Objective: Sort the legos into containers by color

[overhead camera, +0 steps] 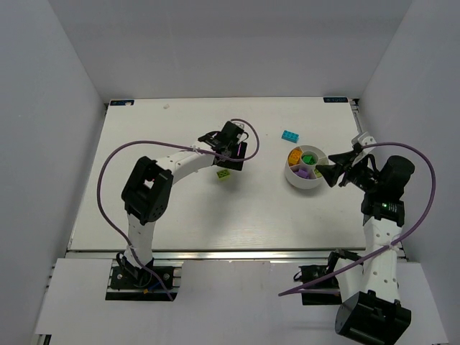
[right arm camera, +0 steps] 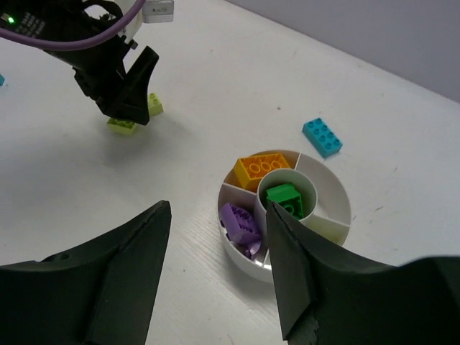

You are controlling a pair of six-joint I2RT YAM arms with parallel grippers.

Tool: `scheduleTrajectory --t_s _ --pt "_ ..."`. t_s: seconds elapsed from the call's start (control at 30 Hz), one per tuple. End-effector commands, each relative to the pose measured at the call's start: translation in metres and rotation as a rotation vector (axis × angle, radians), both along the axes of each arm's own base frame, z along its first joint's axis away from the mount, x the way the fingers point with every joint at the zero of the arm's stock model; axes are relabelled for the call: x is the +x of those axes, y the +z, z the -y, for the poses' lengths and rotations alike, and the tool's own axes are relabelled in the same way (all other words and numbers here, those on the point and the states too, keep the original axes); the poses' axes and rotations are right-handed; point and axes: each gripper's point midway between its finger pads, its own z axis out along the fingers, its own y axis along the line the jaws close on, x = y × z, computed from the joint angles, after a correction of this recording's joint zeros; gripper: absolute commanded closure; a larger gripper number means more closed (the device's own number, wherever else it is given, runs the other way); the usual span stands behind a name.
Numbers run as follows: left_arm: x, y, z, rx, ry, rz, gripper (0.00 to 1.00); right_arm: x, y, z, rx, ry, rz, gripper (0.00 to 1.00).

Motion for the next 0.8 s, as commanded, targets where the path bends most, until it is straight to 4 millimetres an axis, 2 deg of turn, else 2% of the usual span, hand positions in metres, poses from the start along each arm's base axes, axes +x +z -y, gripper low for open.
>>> scheduleTrajectory --t_s 0.0,0.23,0.37,0.6,0.77 --pt "-0.012 0.020 -0.007 0.101 -0.238 0.010 0.20 -0.007 -0.006 -0.005 0.034 0.023 -0.035 0.38" --pt "-0.024 0.005 -0.027 0.239 -0.413 0.021 0.21 -0.008 -0.007 -0.006 0.031 0.035 -0.027 0.38" --pt "-0.025 -0.006 -0.020 0.225 -0.462 0.012 0.24 -0.009 -0.008 -0.006 0.032 0.031 -0.028 0.38" --pt "-0.011 -0.009 -0.013 0.248 -0.497 0.034 0.25 -0.009 -0.009 -0.006 0.033 0.032 -0.026 0.37" --pt "-0.012 -0.021 -0.011 0.264 -0.525 -0.008 0.40 -0.009 -0.011 -0.006 0.036 0.032 -0.032 0.37"
